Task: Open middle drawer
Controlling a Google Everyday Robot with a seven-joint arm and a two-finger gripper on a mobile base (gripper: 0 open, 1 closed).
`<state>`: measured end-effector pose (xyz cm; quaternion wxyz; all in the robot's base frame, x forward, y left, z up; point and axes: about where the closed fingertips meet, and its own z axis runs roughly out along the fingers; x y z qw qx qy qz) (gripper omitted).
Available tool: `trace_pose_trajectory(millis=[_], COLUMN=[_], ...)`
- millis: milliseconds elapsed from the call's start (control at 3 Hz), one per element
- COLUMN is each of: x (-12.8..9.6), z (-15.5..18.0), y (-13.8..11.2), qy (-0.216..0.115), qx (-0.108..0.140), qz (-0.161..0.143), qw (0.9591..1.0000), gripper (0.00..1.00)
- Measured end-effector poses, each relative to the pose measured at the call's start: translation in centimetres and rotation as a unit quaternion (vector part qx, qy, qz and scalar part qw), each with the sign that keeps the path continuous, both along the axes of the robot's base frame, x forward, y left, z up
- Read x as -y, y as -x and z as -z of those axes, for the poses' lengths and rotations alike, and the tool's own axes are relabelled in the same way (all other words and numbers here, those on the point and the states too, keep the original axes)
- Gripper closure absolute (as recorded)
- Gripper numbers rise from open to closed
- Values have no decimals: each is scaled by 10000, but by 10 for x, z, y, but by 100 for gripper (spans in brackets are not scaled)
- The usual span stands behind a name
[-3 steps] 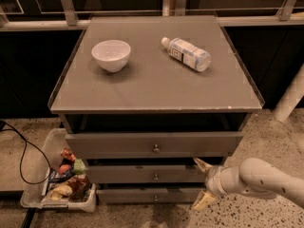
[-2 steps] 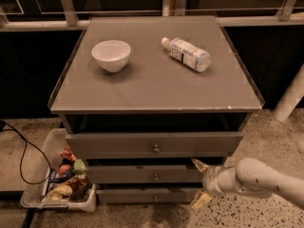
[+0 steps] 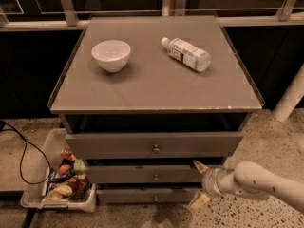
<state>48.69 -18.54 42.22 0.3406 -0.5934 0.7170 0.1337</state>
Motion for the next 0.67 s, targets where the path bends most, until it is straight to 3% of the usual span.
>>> trace_pose_trajectory(millis=[333, 667], x=[1, 1], z=[-9, -9], y=[-15, -15], qy=[-15, -15], qx=[210, 210], qz=[55, 54], qw=[9998, 9998], gripper=[0, 0])
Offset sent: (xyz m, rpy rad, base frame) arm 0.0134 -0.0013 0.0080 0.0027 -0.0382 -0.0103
